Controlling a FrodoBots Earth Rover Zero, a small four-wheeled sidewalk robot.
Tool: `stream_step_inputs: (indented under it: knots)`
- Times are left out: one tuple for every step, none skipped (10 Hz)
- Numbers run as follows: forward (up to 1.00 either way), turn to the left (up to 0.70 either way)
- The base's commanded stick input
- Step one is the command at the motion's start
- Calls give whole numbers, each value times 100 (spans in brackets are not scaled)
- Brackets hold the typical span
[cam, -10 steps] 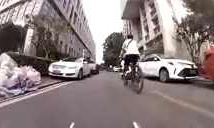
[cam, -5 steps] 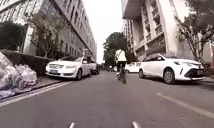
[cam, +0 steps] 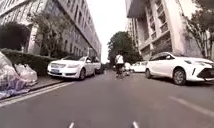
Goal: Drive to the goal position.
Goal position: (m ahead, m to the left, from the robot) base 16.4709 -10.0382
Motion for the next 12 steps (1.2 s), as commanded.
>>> stream_step_inputs:
  knots:
    - [70, 0]
    - [70, 0]
    - [70, 0]
    - [70, 0]
    - [70, 0]
    - [70, 0]
    - [70, 0]
    - [70, 0]
    - [70, 0]
    - [70, 0]
    - [70, 0]
    - [70, 0]
